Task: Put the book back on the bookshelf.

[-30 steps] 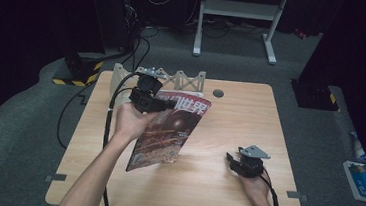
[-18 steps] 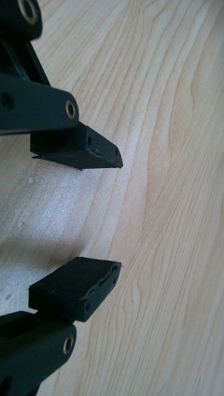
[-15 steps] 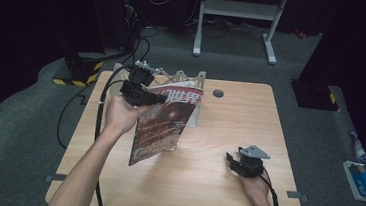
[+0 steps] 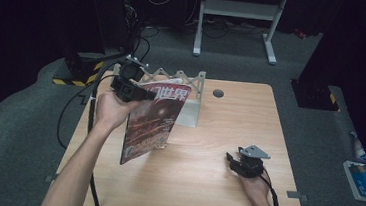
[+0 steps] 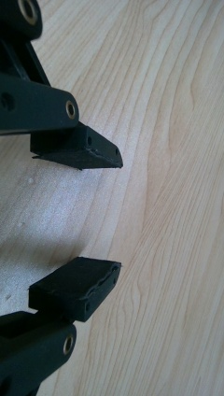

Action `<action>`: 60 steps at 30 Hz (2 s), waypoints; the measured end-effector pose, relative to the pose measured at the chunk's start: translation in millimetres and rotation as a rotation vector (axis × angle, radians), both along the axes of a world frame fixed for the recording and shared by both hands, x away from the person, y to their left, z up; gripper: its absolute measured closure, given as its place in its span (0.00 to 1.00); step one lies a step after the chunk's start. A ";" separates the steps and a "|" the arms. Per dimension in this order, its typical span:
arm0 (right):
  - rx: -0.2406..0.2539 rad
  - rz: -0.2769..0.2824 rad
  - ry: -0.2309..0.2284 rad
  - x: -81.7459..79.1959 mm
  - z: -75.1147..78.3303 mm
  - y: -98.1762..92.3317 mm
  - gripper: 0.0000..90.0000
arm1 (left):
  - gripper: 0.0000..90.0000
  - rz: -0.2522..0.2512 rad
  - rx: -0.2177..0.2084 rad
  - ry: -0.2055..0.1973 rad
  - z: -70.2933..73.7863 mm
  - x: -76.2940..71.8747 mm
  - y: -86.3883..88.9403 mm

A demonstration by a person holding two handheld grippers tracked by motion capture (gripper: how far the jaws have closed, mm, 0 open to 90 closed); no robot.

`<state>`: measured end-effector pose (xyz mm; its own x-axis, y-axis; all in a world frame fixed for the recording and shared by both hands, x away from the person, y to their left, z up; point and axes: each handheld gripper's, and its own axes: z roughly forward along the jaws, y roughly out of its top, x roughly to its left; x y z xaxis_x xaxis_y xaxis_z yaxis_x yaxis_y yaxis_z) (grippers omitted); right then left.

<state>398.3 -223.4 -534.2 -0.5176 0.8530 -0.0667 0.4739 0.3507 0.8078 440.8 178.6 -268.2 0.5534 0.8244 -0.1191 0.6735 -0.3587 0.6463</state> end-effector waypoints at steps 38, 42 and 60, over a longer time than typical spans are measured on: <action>0.001 0.004 0.000 0.0 -0.2 0.2 0.48 | 0.92 0.247 0.049 -0.010 13.8 0.4 67.8; 0.001 0.003 -0.001 0.0 -0.3 0.3 0.48 | 0.92 0.287 0.031 -0.024 13.0 -0.6 78.4; -0.002 0.000 -0.002 -0.8 -0.2 -0.1 0.48 | 0.93 0.431 -0.023 -0.116 8.9 8.8 107.6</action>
